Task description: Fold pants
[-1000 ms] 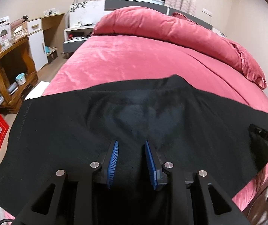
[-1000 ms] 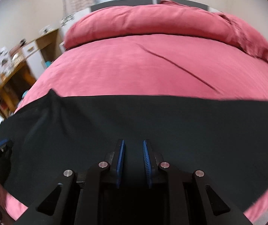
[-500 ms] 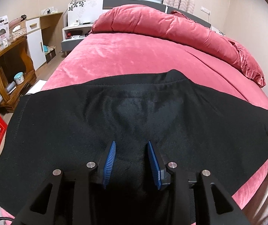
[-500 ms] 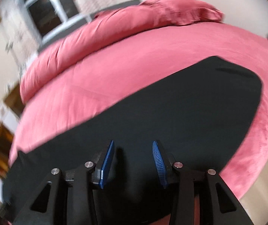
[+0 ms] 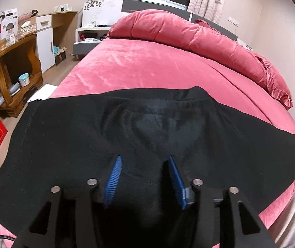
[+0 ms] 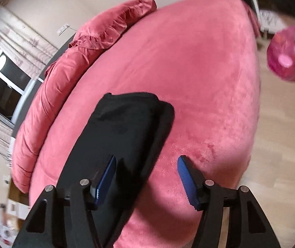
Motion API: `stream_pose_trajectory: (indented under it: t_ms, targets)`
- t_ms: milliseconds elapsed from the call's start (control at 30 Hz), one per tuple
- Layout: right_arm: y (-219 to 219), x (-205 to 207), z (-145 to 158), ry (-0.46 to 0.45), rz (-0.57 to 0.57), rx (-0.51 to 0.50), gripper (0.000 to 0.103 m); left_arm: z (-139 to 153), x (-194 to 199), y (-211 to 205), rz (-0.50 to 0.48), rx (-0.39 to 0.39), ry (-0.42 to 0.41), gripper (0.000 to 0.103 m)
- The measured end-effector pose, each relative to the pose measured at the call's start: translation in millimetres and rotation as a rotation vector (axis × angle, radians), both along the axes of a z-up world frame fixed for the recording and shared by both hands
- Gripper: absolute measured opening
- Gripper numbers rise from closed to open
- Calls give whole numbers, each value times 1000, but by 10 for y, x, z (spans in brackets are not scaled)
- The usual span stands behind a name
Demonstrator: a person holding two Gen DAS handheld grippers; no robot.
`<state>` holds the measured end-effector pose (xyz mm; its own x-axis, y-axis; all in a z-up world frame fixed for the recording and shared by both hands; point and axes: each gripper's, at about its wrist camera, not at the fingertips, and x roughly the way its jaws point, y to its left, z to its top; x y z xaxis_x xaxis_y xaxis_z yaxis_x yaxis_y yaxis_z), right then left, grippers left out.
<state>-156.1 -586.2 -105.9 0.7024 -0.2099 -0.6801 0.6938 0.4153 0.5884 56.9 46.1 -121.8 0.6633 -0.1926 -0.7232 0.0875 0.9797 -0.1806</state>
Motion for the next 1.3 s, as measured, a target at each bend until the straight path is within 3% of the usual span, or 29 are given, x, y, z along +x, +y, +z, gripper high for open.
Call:
stream_pose_trajectory:
  t_ms: [200, 433, 600, 933, 1300]
  targets:
    - [-132, 155, -66, -63, -16, 0, 65, -38, 8, -45, -1, 23, 16, 51]
    - [-372, 441, -100, -61, 11, 20, 29, -70, 16, -76, -6, 37, 22, 55]
    - [-301, 398, 65, -69, 18, -3, 23, -80, 21, -118, -21, 49, 20, 61]
    - [166, 449, 776, -112, 86, -127, 21, -41, 18, -81, -17, 34, 5, 62]
    - [1060, 657, 1630, -205, 239, -321, 21, 5, 21, 12, 28, -3, -12, 62]
